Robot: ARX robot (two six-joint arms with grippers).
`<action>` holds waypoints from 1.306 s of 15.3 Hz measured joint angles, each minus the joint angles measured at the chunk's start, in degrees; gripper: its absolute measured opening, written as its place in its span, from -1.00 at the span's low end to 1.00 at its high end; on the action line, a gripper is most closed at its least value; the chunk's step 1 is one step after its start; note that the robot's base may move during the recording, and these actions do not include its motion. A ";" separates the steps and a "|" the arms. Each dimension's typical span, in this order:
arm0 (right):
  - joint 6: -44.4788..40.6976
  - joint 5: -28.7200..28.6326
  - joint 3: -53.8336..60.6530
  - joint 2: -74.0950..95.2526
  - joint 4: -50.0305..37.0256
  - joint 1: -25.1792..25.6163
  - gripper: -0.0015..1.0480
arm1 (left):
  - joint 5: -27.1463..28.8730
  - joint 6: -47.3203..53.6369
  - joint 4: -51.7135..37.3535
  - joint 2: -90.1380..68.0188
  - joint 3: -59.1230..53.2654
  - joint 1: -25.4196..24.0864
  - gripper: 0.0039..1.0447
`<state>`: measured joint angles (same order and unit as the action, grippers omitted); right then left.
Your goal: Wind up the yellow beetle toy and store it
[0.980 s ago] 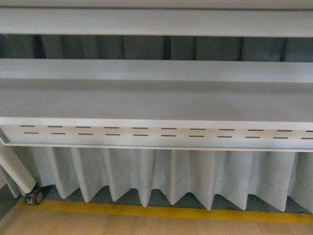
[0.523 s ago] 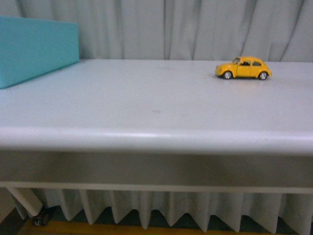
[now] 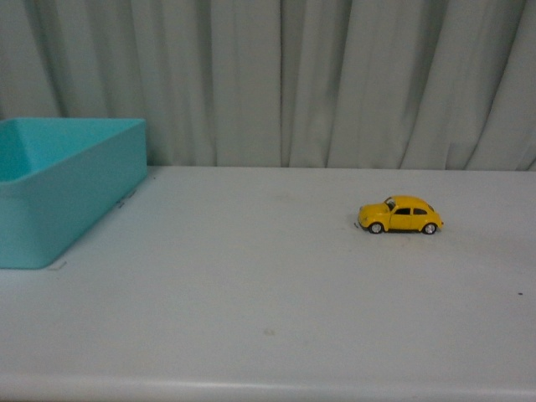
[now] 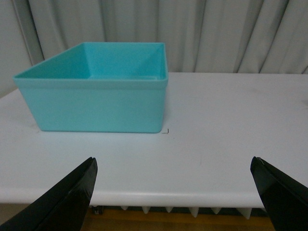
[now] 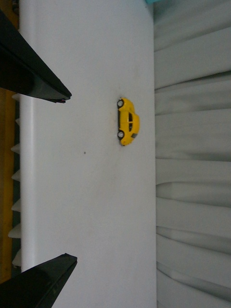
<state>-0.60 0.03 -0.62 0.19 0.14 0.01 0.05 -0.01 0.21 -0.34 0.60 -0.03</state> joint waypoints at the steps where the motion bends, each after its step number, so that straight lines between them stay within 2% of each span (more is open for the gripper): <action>1: 0.02 0.00 0.00 0.02 0.09 0.00 0.87 | -0.02 0.04 0.07 0.00 0.00 0.00 0.88; 20: 0.15 -0.02 0.00 0.02 0.07 0.00 0.87 | -0.02 0.02 -0.04 0.00 0.00 0.00 0.88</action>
<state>-0.45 0.01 -0.62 0.21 0.21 0.01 0.03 0.01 0.16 -0.34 0.60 -0.03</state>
